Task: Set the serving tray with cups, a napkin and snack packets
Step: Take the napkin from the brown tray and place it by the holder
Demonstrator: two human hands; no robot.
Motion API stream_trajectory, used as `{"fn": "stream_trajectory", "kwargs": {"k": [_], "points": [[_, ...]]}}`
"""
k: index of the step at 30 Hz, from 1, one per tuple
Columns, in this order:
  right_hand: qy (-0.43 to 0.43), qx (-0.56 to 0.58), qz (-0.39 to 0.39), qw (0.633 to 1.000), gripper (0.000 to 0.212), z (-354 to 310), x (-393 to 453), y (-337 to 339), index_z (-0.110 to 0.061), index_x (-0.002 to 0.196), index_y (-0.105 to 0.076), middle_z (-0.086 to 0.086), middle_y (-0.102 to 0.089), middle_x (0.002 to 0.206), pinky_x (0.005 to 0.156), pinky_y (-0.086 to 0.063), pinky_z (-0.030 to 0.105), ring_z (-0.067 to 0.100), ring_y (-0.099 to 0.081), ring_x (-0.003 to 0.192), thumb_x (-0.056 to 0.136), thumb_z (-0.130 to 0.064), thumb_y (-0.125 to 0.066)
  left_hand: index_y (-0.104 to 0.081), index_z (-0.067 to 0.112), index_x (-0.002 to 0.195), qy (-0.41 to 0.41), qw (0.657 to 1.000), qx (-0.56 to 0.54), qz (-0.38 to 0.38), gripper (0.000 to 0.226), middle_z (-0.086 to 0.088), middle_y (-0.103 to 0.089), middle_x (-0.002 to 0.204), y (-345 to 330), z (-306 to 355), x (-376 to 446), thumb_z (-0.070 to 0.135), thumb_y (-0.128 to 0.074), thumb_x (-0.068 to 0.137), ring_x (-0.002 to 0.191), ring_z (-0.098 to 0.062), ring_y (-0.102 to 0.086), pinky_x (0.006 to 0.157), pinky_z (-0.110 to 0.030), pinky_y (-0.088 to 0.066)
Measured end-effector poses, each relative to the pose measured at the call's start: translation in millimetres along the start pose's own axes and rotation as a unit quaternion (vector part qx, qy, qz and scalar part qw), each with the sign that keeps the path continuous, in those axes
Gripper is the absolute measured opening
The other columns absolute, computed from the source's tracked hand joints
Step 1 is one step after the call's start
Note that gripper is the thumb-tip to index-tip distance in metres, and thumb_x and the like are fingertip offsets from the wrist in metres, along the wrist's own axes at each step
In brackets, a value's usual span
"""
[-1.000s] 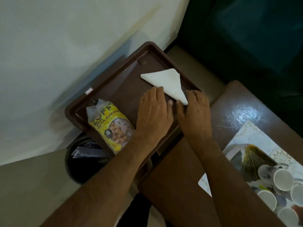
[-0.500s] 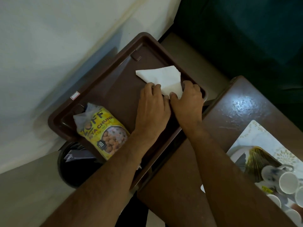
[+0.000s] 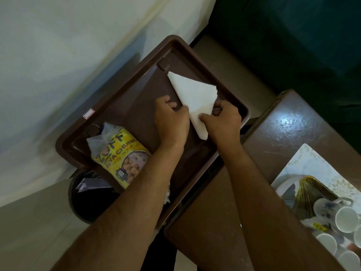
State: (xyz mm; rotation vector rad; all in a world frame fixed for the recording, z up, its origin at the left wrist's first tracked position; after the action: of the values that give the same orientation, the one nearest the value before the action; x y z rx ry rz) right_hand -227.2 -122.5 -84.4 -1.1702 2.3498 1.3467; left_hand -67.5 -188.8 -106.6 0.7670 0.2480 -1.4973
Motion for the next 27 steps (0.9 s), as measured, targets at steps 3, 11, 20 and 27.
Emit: {"fn": "stream_trajectory", "kwargs": {"k": [3,11,20,27], "points": [[-0.035,0.060,-0.015,0.997,0.048,6,-3,-4,-0.011,0.131,-0.065,0.005,-0.069,0.123,0.096,-0.060,0.044,0.020,-0.067,0.112,0.086,-0.013,-0.081,-0.053,0.016,0.140,0.052,0.998,-0.041,-0.016,0.052,0.001,-0.065,0.118,-2,-5,2,0.016,-0.073,0.092,0.109,-0.020,-0.069,0.097,-0.042,-0.061],[-0.034,0.117,-0.046,0.992,0.042,12,-16,-4,-0.011,0.127,-0.068,0.003,-0.072,0.116,0.092,-0.062,0.045,0.019,-0.070,0.105,0.087,-0.014,-0.081,-0.071,0.021,0.088,0.087,0.987,-0.105,-0.081,0.012,-0.003,-0.077,0.103,-10,-1,-6,0.016,-0.067,0.099,0.101,-0.023,-0.074,0.094,-0.047,-0.063],[-0.057,0.229,-0.004,0.972,0.059,15,-23,20,-0.018,0.140,-0.053,-0.005,-0.062,0.129,0.093,-0.058,0.032,0.009,-0.062,0.106,0.090,-0.035,-0.080,-0.071,0.020,0.113,0.082,0.969,-0.175,-0.154,0.018,-0.002,-0.075,0.120,-19,7,-27,0.013,-0.073,0.096,0.112,-0.022,-0.073,0.093,-0.044,-0.064],[-0.045,0.288,-0.016,0.957,0.059,23,-30,34,-0.019,0.142,-0.054,-0.004,-0.067,0.135,0.095,-0.062,0.040,0.015,-0.068,0.116,0.089,-0.020,-0.081,-0.068,0.014,0.127,0.066,0.963,-0.172,-0.194,0.034,-0.004,-0.076,0.120,-31,13,-46,0.007,-0.074,0.093,0.111,-0.022,-0.074,0.090,-0.041,-0.065]]}}
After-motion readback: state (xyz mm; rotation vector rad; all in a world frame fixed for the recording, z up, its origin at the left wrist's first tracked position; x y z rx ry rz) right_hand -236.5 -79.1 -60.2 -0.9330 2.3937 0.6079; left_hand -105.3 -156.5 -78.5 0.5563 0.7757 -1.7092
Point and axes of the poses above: each hand's wrist, its own x-axis towards the middle knuckle, its own y-axis out of the back of the hand, z = x × y, the point moved 8 cm from there along x, towards the middle knuckle
